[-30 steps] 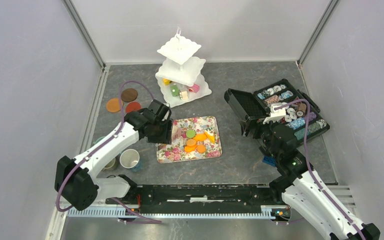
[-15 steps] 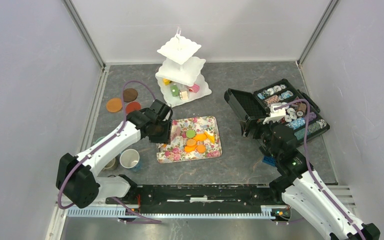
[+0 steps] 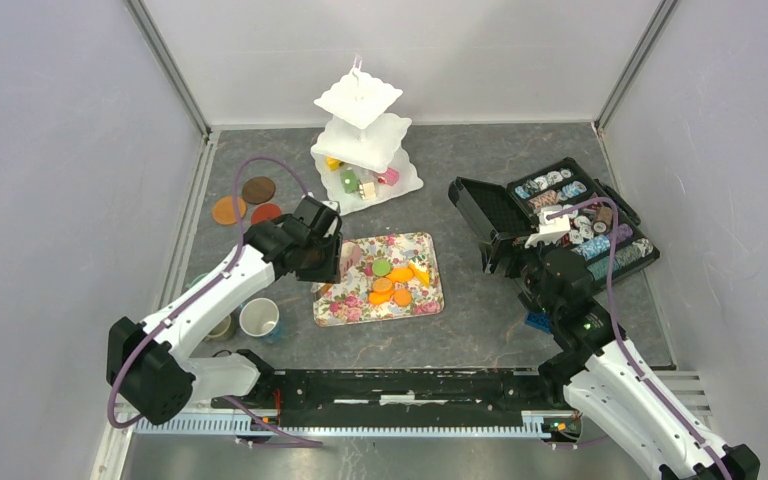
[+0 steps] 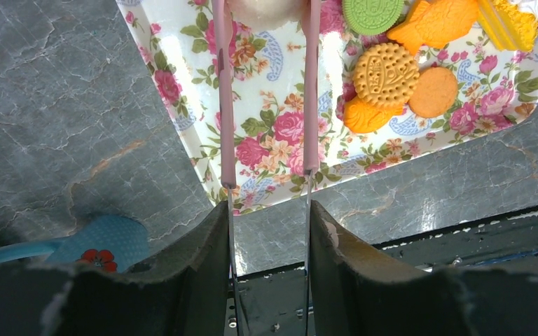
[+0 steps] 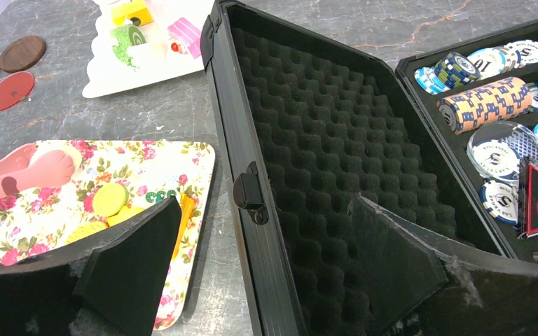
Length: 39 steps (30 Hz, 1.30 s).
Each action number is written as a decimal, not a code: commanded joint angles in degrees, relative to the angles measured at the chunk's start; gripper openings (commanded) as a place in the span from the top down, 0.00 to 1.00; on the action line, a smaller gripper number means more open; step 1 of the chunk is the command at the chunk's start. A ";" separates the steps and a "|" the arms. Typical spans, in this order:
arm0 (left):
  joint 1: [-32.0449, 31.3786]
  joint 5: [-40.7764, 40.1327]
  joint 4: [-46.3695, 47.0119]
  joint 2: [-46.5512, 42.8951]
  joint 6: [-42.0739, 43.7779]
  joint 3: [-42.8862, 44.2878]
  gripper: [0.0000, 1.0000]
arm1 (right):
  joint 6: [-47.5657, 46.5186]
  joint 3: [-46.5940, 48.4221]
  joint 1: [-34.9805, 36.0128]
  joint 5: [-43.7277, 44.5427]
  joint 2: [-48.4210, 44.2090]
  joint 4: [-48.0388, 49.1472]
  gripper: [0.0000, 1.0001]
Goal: Serve the afternoon tea
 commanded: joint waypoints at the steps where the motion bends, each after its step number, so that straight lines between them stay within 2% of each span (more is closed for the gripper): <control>1: -0.19 -0.80 0.00 -1.91 2.23 3.00 0.69 | -0.17 0.59 0.25 0.61 -0.11 1.15 0.02; 10: 0.23 -0.18 -0.11 -1.53 5.29 9.67 0.68 | -0.46 0.77 0.23 1.17 -0.16 0.81 0.02; 15: 3.83 -0.02 0.26 0.49 8.22 15.09 0.68 | -0.51 0.96 0.28 1.52 -0.84 0.37 0.02; 24: 13.54 1.84 9.11 4.70 6.23 23.55 0.68 | -1.11 2.80 0.24 2.10 -0.86 -0.76 0.02; 39: 16.60 -1.25 18.09 18.44 6.18 31.36 0.69 | -1.34 4.07 0.25 3.80 -2.99 -2.34 0.02</control>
